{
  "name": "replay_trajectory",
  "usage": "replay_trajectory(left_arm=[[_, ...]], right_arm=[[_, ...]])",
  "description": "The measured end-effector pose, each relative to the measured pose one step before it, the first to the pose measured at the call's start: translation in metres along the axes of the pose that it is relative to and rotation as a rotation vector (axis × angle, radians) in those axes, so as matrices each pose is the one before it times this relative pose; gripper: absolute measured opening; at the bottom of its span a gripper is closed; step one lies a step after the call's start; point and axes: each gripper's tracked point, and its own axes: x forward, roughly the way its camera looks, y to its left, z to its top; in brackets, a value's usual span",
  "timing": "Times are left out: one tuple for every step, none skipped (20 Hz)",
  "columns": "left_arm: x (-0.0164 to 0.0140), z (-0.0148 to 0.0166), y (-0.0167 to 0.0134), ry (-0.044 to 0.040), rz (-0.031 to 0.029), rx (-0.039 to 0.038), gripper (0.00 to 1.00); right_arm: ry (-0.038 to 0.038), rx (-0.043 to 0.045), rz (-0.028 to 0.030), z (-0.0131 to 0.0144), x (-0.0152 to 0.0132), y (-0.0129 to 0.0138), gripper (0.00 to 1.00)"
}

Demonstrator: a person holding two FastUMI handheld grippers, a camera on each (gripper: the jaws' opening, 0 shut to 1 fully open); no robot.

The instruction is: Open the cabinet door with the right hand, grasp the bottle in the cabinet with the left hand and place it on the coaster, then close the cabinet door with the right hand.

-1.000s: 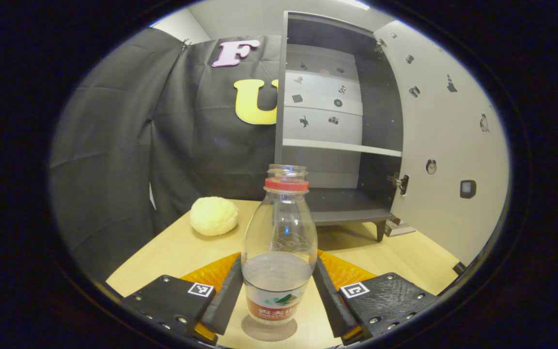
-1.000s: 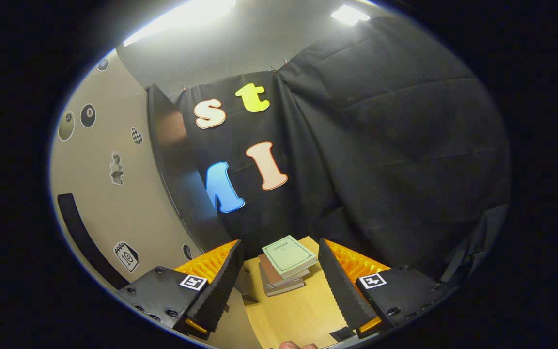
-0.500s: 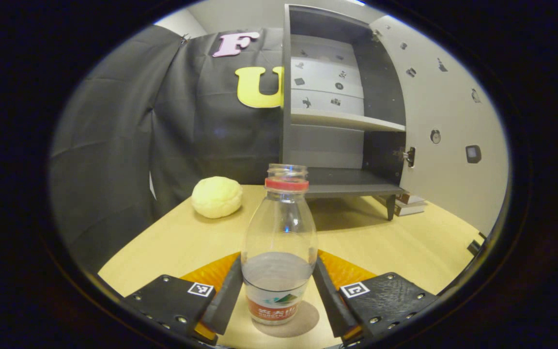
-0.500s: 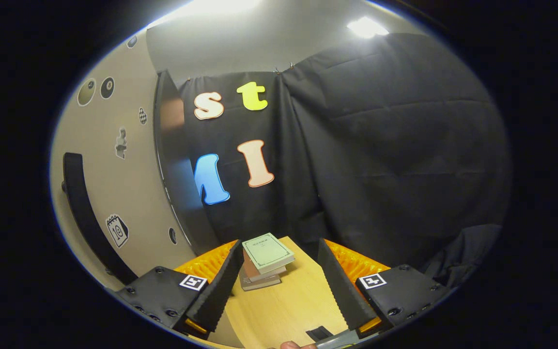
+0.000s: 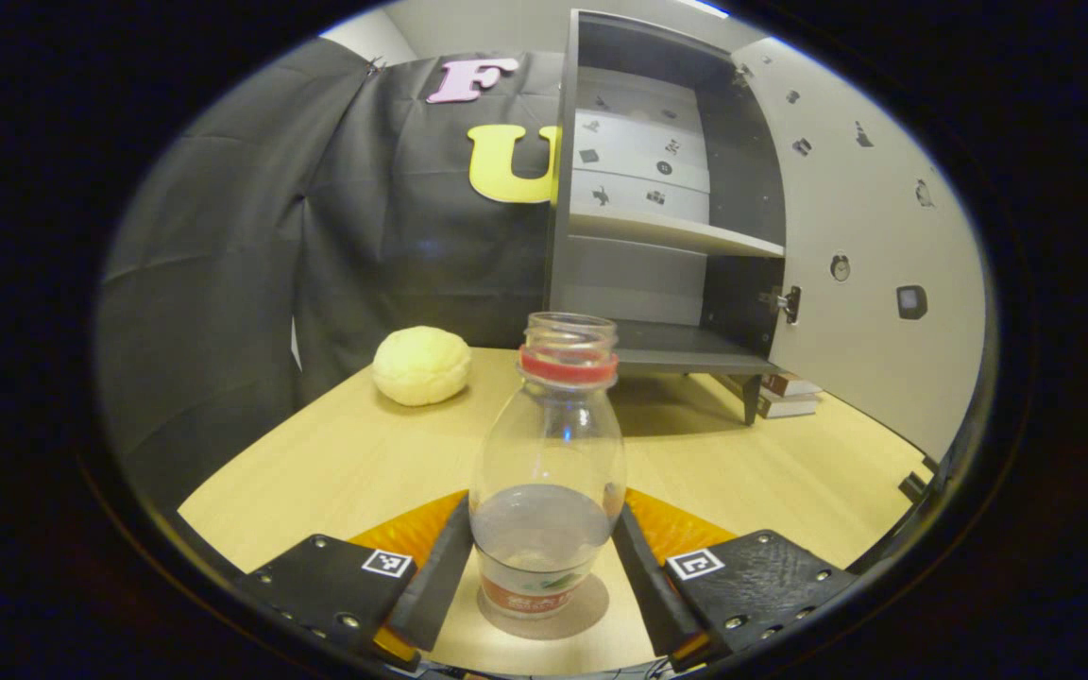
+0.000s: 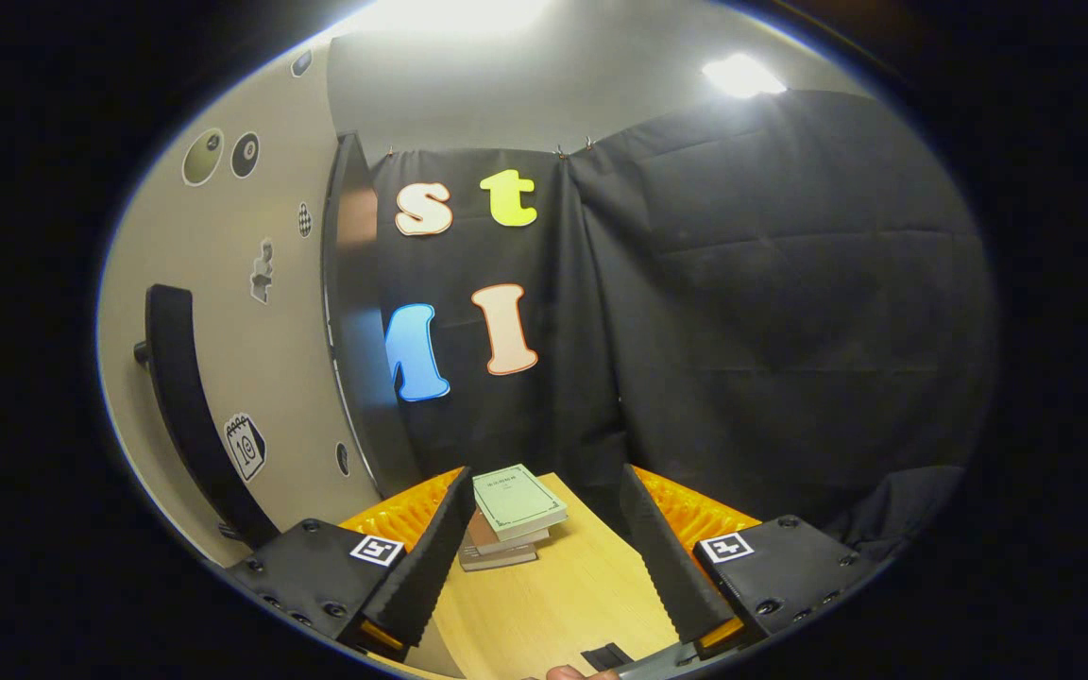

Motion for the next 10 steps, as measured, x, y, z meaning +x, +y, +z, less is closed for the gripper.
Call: replay_trajectory(left_arm=[[-0.00332,-0.00264,0.00052,0.00926,-0.00059,-0.00008,0.83],[-0.00293,-0.00186,-0.00054,0.00281,-0.00083,0.00086,0.83],[-0.00207,-0.00011,-0.00055,0.00013,-0.00129,-0.00131,0.83],[-0.00076,0.0004,-0.00064,0.00347,-0.00146,-0.00043,0.83],[-0.00257,-0.00124,0.00116,0.00548,0.00168,0.0003,0.83],[-0.00259,-0.0003,0.00057,0.00442,0.00297,0.00045,0.8],[-0.00442,-0.00038,0.0012,0.00359,0.00421,-0.00136,0.83],[-0.00412,-0.00187,0.00001,0.00353,0.00552,-0.00387,0.8],[-0.00502,-0.00152,0.00125,0.00037,0.00386,-0.0034,0.8],[-0.00031,0.00064,-0.00111,0.00077,0.00183,-0.00218,0.83]], right_arm=[[-0.00197,-0.00863,0.00104,0.00065,-0.00134,0.00131,0.98],[0.00028,-0.00469,0.00249,-0.00046,-0.00069,0.00132,0.98],[-0.00127,-0.00193,0.00158,0.0008,-0.00015,0.00058,0.98],[-0.00095,0.00013,-0.00054,0.00011,-0.0002,-0.0002,0.98],[-0.0037,0.0014,0.0021,0.00139,-0.00088,0.00067,0.98],[-0.00413,0.00021,0.00097,0.00054,-0.00002,0.00139,0.98],[-0.00411,0.00008,-0.00303,0.00043,-0.00156,-0.00057,0.98],[-0.00369,-0.00064,-0.0063,-0.00052,-0.00156,-0.00208,0.98],[0.00052,-0.00026,-0.00926,-0.00093,-0.00163,-0.00226,0.98],[0.00195,0.00288,-0.00345,-0.00123,-0.00044,-0.0003,0.98]])
